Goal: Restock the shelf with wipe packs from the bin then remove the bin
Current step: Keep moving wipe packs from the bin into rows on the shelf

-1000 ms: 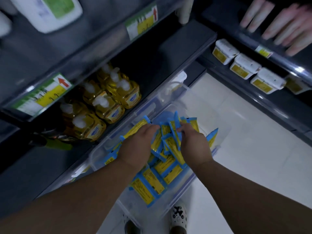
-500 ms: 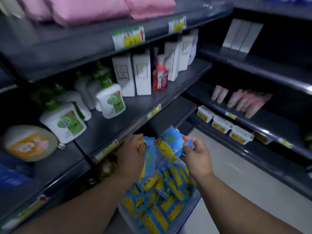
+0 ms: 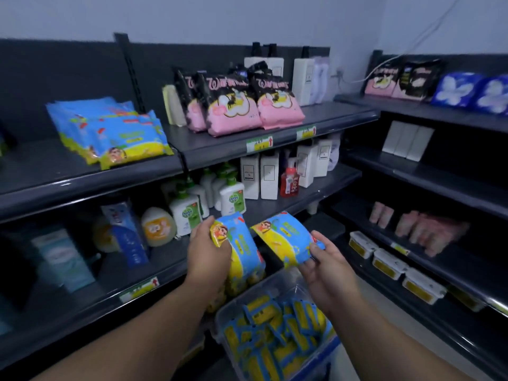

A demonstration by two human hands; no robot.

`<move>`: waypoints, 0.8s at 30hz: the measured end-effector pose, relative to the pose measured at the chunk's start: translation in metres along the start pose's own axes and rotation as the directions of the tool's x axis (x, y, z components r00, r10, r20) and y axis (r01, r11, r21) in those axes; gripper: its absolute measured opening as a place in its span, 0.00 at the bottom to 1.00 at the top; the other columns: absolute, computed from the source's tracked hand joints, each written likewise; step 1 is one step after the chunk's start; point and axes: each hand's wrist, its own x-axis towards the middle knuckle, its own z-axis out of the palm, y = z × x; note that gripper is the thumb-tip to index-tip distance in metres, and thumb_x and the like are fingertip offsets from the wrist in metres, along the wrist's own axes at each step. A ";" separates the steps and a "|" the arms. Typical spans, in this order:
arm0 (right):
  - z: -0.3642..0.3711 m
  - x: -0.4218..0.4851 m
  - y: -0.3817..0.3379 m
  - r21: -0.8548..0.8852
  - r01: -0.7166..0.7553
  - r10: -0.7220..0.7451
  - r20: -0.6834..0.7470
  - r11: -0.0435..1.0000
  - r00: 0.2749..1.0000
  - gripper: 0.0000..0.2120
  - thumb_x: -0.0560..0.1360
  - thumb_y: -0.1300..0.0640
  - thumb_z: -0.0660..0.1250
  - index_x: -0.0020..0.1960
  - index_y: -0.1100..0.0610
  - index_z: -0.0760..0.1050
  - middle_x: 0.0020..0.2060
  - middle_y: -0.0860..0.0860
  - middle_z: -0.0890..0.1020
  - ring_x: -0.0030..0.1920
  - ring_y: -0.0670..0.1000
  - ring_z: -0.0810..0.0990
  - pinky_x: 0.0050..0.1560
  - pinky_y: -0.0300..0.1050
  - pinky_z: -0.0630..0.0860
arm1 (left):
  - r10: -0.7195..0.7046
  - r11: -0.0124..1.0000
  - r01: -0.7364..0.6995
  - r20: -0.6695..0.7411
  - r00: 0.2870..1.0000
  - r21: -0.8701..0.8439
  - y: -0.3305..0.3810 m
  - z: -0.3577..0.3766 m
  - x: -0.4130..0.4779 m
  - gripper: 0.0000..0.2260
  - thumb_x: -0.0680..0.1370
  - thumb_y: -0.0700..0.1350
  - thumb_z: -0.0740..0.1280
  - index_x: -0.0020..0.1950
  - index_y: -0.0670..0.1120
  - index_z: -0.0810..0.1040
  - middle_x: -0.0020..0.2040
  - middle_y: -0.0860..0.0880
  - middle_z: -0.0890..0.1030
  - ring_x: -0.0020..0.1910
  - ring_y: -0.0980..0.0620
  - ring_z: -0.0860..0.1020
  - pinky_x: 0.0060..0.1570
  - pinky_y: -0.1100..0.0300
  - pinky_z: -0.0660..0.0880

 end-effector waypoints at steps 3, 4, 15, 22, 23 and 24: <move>0.018 -0.023 -0.007 0.081 -0.079 0.074 0.060 0.994 0.995 0.09 0.82 0.65 0.56 0.54 0.57 0.74 0.43 0.55 0.85 0.39 0.51 0.86 0.36 0.45 0.83 | 0.034 0.999 -0.032 -0.083 0.996 0.021 0.014 -0.032 -0.015 0.24 0.76 0.37 0.66 0.72 0.46 0.68 0.68 0.46 0.71 0.64 0.45 0.72 0.66 0.51 0.69; 0.026 -0.030 -0.006 0.099 -0.118 0.109 0.088 0.988 0.990 0.09 0.81 0.66 0.56 0.54 0.57 0.74 0.42 0.56 0.85 0.39 0.52 0.86 0.35 0.45 0.83 | 0.055 0.998 -0.051 -0.113 0.992 0.038 0.018 -0.044 -0.020 0.24 0.75 0.36 0.66 0.71 0.45 0.68 0.68 0.45 0.71 0.65 0.45 0.71 0.66 0.54 0.67; 0.136 -0.096 0.048 -0.267 -0.288 0.379 0.413 0.920 0.828 0.08 0.77 0.67 0.64 0.56 0.65 0.76 0.40 0.58 0.85 0.33 0.49 0.84 0.31 0.40 0.80 | 0.007 0.988 -0.052 -0.291 0.957 -0.147 0.019 -0.177 -0.043 0.25 0.75 0.37 0.67 0.72 0.46 0.67 0.65 0.45 0.74 0.58 0.49 0.77 0.61 0.52 0.74; 0.236 -0.129 0.099 -0.341 -0.235 0.395 0.543 0.910 0.741 0.09 0.76 0.70 0.64 0.56 0.65 0.75 0.42 0.59 0.85 0.34 0.52 0.84 0.32 0.44 0.81 | -0.035 0.921 -0.089 -0.307 0.951 -0.380 0.002 -0.279 -0.043 0.23 0.77 0.34 0.65 0.70 0.48 0.69 0.56 0.39 0.80 0.55 0.46 0.78 0.27 0.65 0.73; 0.251 -0.133 0.106 -0.362 -0.208 0.388 0.548 0.909 0.741 0.10 0.75 0.71 0.64 0.56 0.64 0.75 0.43 0.59 0.85 0.35 0.52 0.84 0.32 0.45 0.81 | -0.028 0.924 -0.092 -0.307 0.951 -0.372 -0.002 -0.299 -0.042 0.22 0.76 0.36 0.66 0.68 0.49 0.71 0.48 0.41 0.81 0.52 0.48 0.78 0.27 0.67 0.72; 0.267 -0.137 0.113 -0.380 -0.177 0.375 0.547 0.908 0.748 0.12 0.75 0.71 0.65 0.57 0.63 0.75 0.45 0.59 0.85 0.35 0.52 0.84 0.32 0.45 0.81 | -0.018 0.928 -0.098 -0.304 0.952 -0.361 -0.007 -0.320 -0.039 0.20 0.74 0.38 0.68 0.65 0.51 0.74 0.42 0.42 0.80 0.37 0.47 0.80 0.32 0.66 0.74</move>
